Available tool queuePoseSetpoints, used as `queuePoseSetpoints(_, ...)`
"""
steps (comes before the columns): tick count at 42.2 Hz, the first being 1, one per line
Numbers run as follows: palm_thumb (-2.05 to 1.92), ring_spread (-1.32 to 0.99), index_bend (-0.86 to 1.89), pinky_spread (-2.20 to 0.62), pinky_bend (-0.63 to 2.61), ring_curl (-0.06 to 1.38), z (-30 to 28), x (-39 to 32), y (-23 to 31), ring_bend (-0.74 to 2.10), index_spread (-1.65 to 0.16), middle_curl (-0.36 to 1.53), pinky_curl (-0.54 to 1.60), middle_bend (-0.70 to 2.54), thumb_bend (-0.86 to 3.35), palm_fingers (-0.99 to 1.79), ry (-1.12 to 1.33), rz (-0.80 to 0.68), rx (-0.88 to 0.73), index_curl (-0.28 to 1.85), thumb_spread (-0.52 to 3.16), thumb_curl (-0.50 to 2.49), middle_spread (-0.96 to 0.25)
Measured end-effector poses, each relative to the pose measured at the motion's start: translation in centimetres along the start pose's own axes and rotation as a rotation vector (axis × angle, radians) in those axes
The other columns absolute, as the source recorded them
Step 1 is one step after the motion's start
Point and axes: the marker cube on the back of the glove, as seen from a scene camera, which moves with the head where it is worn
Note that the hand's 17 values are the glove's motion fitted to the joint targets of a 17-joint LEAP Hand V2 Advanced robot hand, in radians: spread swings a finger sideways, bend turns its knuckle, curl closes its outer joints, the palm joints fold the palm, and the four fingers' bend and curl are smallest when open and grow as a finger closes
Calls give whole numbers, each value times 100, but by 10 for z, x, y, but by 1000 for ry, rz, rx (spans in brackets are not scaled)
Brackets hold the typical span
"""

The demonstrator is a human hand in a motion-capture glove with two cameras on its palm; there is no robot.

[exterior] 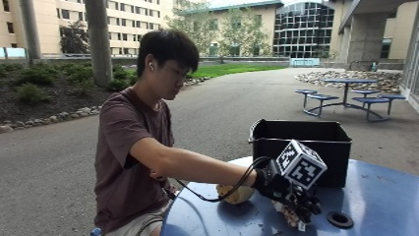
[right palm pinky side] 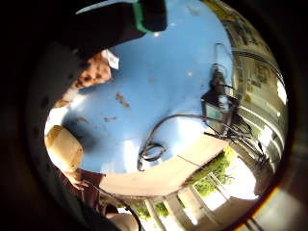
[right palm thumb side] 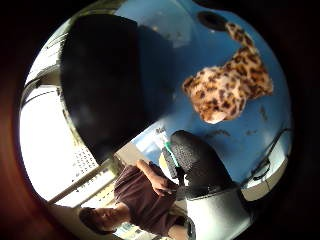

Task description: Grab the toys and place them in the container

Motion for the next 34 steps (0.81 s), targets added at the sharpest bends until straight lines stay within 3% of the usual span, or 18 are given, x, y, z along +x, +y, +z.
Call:
queuePoseSetpoints(4,21,2,23,6,92,31,45,-4,-27,21,-29,20,41,11,9,-2,63,-24,26,23,131,39,-8)
queuePoseSetpoints(8,44,-6,45,-14,89,31,58,-5,-41,33,-25,21,35,21,23,64,62,-50,254,26,144,43,-8)
queuePoseSetpoints(12,58,-19,70,-28,71,34,60,-7,-46,51,-20,30,29,52,33,134,2,-52,392,34,149,46,-13)
queuePoseSetpoints(16,73,-24,90,-32,76,46,58,-17,-52,68,-14,43,35,81,40,157,-74,-32,467,45,149,52,-14)
queuePoseSetpoints(24,91,-28,105,-39,81,62,38,-25,-50,117,-4,55,41,110,49,148,-87,-5,404,57,146,65,-11)
queuePoseSetpoints(34,58,-30,114,-40,99,68,-65,-44,-3,123,-9,63,52,126,16,103,-124,39,516,65,100,74,-13)
